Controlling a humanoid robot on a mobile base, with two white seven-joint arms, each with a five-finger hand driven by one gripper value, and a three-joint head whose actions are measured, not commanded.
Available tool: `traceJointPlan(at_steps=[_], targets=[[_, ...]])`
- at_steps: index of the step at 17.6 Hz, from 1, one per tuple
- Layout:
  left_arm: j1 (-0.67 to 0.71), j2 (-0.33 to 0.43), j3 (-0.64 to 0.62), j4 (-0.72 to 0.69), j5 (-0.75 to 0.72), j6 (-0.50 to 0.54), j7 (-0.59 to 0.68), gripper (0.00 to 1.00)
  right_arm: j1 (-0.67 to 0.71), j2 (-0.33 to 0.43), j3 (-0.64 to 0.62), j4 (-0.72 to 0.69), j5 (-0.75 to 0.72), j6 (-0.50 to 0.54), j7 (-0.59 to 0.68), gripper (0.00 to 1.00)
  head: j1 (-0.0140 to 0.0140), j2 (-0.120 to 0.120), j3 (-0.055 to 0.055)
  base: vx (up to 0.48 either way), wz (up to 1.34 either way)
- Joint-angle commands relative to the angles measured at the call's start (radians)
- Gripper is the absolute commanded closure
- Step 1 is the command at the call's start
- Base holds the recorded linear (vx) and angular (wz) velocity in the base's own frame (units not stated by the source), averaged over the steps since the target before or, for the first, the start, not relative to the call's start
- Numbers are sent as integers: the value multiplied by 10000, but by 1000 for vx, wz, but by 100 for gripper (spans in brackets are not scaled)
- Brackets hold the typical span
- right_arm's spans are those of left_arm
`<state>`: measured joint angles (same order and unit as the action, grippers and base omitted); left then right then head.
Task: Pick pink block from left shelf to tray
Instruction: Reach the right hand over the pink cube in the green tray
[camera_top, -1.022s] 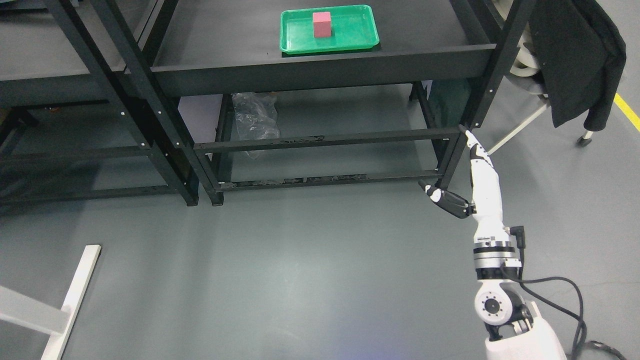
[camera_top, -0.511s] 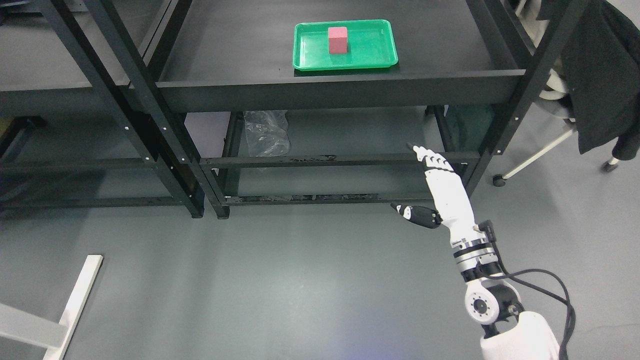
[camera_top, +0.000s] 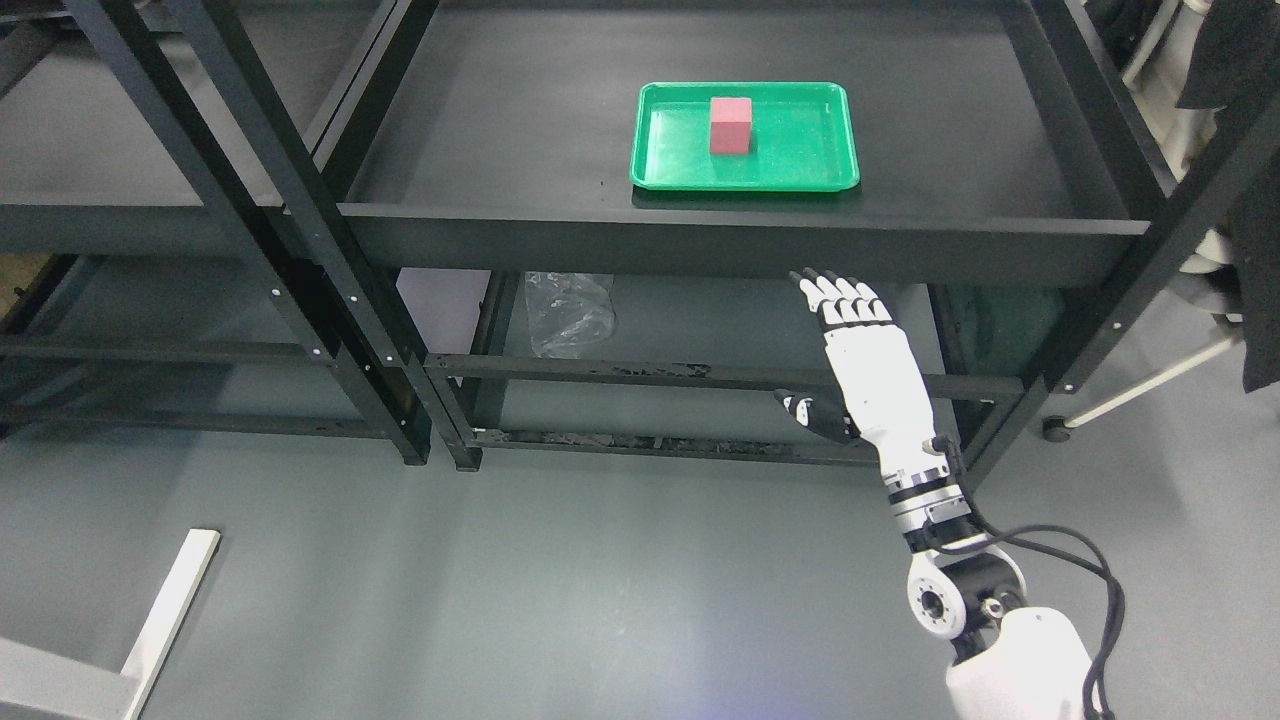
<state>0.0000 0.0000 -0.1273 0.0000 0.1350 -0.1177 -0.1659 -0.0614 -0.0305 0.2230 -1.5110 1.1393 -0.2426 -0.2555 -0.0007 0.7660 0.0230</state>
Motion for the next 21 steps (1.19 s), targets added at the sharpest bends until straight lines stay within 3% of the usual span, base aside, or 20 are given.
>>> traceJointPlan(at_steps=[1, 7, 11, 13, 16, 21], targets=[[199, 175, 0, -174, 0, -4, 3, 0, -91, 131, 363, 46, 2367, 491, -114, 1, 0, 0, 0, 273, 142], [199, 175, 0, -174, 0, -4, 3, 0, -322, 131, 286, -15, 2107, 508, -220, 2, 0, 0, 0, 265, 95], [199, 175, 0, -174, 0, -4, 3, 0, -245, 131, 286, -276, 1984, 493, -1920, 1, 0, 0, 0, 260, 64], [199, 175, 0, -174, 0, -4, 3, 0, -245, 131, 286, -276, 1678, 478, -2077, 1, 0, 0, 0, 260, 44], [199, 175, 0, -174, 0, -4, 3, 0, -337, 131, 301, -261, 1631, 508, -1772, 1, 0, 0, 0, 237, 27], [199, 175, 0, -174, 0, -4, 3, 0, -506, 131, 332, -215, 1401, 539, 635, 1, 0, 0, 0, 220, -6]])
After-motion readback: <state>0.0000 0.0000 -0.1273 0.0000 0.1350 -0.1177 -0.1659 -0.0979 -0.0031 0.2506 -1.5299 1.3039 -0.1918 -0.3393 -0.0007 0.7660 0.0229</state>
